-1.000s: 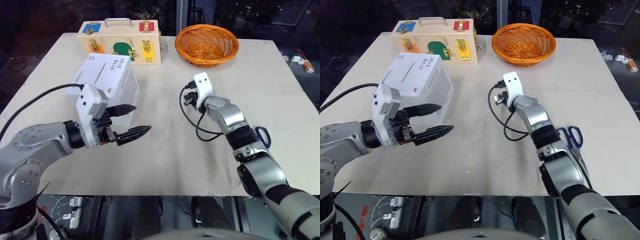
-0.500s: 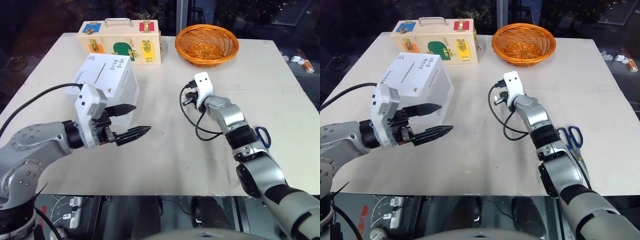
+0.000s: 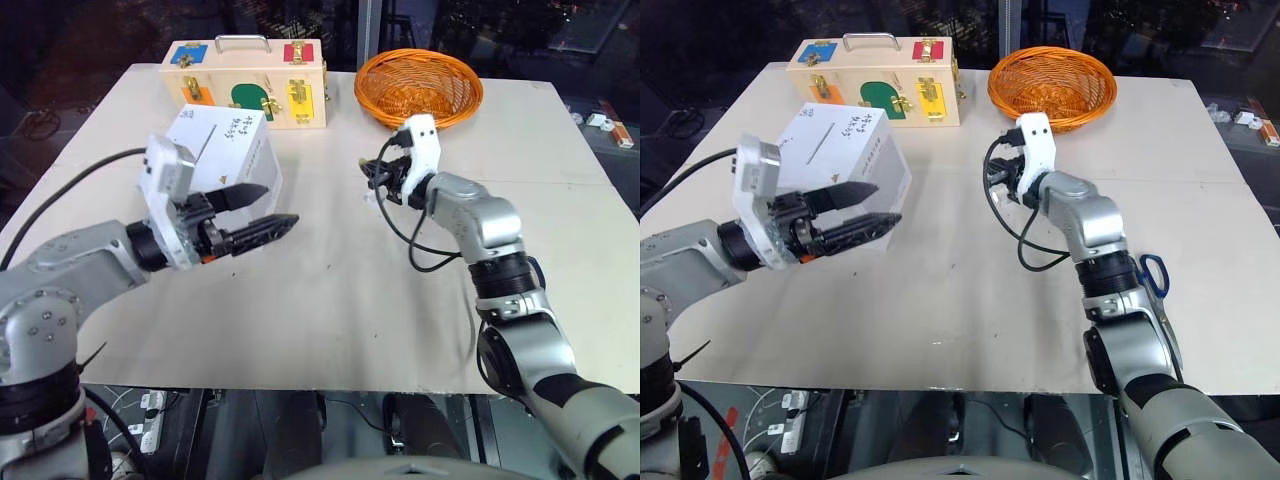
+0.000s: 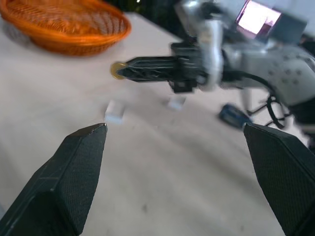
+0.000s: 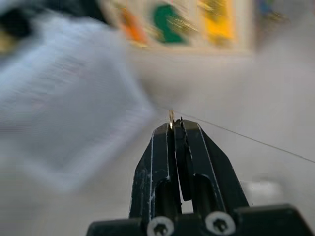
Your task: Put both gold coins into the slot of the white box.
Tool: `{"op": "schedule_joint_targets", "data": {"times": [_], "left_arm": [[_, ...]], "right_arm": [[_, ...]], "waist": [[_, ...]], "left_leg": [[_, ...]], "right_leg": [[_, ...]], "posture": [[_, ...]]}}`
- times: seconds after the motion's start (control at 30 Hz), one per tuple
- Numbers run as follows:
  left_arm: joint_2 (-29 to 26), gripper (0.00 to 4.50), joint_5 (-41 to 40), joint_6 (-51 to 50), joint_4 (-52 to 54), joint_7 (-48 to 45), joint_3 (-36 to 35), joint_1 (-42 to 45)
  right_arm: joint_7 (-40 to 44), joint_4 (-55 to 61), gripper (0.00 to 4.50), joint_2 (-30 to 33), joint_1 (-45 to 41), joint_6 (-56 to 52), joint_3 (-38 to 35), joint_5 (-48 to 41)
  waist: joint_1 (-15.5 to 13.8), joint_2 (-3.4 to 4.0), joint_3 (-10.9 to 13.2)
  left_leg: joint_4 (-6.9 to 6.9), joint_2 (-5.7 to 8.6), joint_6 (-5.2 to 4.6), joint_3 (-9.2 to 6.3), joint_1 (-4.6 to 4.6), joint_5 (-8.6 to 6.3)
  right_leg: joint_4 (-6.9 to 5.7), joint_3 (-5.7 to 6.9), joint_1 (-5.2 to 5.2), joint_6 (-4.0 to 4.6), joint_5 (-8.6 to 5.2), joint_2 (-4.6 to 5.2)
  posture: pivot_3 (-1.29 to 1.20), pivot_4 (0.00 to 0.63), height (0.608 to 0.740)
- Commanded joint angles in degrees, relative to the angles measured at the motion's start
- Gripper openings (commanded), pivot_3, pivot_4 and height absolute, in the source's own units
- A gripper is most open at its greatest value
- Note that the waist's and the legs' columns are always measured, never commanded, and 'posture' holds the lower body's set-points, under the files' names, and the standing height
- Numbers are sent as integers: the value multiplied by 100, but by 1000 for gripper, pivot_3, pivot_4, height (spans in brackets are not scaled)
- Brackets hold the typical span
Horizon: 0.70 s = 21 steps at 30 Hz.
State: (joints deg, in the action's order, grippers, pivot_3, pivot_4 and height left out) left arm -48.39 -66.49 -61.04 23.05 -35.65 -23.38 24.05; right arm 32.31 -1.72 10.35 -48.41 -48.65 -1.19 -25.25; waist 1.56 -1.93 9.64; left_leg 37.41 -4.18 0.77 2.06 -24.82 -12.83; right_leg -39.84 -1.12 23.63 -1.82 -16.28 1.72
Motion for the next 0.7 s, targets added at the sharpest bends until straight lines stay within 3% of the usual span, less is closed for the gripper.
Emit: {"op": "schedule_joint_targets", "data": {"times": [0.03, 0.13, 0.17, 0.23, 0.3, 0.47, 0.57, 0.7], "left_arm": [[2, 3748, -172, -22, -315, -226, 334, 629], [214, 3748, -301, -127, -711, -472, 749, 1362], [286, 3542, -342, -173, -831, -552, 850, 1567], [396, 2968, -296, -217, -1015, -741, 1064, 1912], [509, 2093, -275, -267, -1208, -883, 1207, 2198], [628, 2093, -408, -539, -1634, -1205, 1330, 2699], [630, 884, -323, -565, -1690, -1365, 1401, 2790], [643, 884, -347, -647, -1617, -1448, 1415, 2738]], "right_arm": [[526, 1504, 0, 432, 57, -1052, -508, -1391], [524, 2127, 0, 691, 26, -1739, -906, -2319], [456, 2258, 0, 747, 11, -1901, -1010, -2567], [292, 2463, 0, 848, 3, -2145, -1143, -2965], [169, 2619, 0, 944, 30, -2276, -1210, -3298], [-163, 2751, 0, 1075, 41, -2288, -1264, -3758], [-352, 2792, 0, 1148, 44, -2224, -1254, -3966], [-561, 2796, 0, 1232, 46, -2133, -1199, -4216]], "waist": [[-16, 2, 1], [-67, 5, 6], [-79, 6, 7], [-72, 6, 6], [-39, 8, 7], [-26, 11, 9], [-32, 11, 10], [-45, 11, 10]], "left_leg": [[0, 0, 0, 1, 3, 0], [-1, 0, 0, 0, 5, 0], [0, 0, 0, -6, 3, 0], [0, 0, 0, -5, 6, 0], [0, 0, 0, 2, 9, 0], [-1, -2, 0, 2, 5, 0], [-2, -1, 0, 5, 5, 0], [-1, -1, 0, 6, 5, 0]], "right_leg": [[1, -1, -1, 0, 0, 0], [-3, 1, -1, 0, 0, -3], [-3, 7, -1, 0, 0, -5], [-3, 4, -4, 0, 0, -7], [-3, -5, -3, 0, 0, -7], [-1, -8, 1, 0, -1, -11], [1, -10, 0, -1, -1, -9], [1, -9, 0, -1, -1, -8]], "posture": [[0, 150, 726], [0, 150, 726], [0, 150, 726], [0, 150, 726], [0, 150, 726], [0, 150, 726], [0, 150, 726], [0, 150, 726]]}}
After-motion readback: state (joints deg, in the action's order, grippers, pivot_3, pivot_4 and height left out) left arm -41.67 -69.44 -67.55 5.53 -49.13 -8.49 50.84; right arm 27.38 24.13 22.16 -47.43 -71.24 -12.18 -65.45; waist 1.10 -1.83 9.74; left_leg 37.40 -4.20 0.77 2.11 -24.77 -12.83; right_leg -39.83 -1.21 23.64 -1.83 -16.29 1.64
